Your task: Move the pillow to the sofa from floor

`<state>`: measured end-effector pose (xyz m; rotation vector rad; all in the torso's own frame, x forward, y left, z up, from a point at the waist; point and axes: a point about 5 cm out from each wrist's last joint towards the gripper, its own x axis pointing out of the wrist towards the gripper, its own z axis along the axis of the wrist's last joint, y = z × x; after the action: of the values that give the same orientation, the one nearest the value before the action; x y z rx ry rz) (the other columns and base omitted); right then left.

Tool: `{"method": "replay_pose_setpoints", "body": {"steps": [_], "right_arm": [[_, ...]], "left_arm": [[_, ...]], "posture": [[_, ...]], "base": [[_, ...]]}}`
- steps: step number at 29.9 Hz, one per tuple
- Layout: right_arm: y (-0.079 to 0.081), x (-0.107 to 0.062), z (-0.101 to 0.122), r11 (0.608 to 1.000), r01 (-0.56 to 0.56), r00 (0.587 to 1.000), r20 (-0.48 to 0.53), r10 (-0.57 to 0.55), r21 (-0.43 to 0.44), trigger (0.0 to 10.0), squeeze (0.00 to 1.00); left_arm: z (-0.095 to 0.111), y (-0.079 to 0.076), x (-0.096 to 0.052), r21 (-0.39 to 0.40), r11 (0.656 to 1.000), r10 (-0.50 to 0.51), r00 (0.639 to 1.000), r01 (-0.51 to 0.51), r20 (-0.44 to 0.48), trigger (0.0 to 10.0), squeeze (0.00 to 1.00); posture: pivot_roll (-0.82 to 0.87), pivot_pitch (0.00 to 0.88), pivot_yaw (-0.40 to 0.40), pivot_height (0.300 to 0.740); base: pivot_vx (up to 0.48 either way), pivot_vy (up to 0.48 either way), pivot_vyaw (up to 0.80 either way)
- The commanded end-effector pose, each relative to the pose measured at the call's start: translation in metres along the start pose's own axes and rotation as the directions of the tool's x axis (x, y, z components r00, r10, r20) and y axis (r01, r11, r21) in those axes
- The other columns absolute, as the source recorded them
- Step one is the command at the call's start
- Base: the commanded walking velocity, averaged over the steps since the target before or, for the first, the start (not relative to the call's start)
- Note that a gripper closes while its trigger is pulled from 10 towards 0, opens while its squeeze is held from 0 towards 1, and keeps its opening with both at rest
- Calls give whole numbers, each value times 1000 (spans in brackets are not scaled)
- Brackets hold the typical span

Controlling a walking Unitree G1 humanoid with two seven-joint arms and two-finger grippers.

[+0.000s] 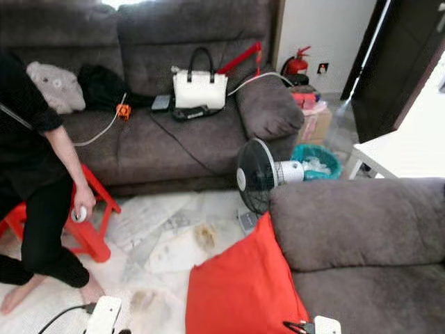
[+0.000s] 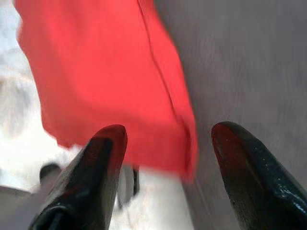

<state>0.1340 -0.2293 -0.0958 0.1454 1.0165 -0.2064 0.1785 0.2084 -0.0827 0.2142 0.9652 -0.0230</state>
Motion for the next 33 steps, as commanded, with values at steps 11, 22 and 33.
{"method": "replay_pose_setpoints", "body": {"steps": [11,22,33], "right_arm": [[9,0,-5,999,-4,1000,-5,4,48,10000,0],[8,1,-4,999,-1,1000,-6,1,36,10000,0],[8,1,-2,999,-2,1000,1,2,44,10000,0]], "left_arm": [[-7,9,-2,14,1000,21,1000,-21,-23,10000,0],[-7,10,-2,6,1000,23,1000,-23,-20,10000,0],[-4,10,-1,23,999,27,1000,-27,-15,10000,0]], "posture": [[85,0,-9,740],[92,0,-11,740],[95,0,-12,740]], "base": [[0,0,-213],[0,0,-489],[0,-39,0]]}}
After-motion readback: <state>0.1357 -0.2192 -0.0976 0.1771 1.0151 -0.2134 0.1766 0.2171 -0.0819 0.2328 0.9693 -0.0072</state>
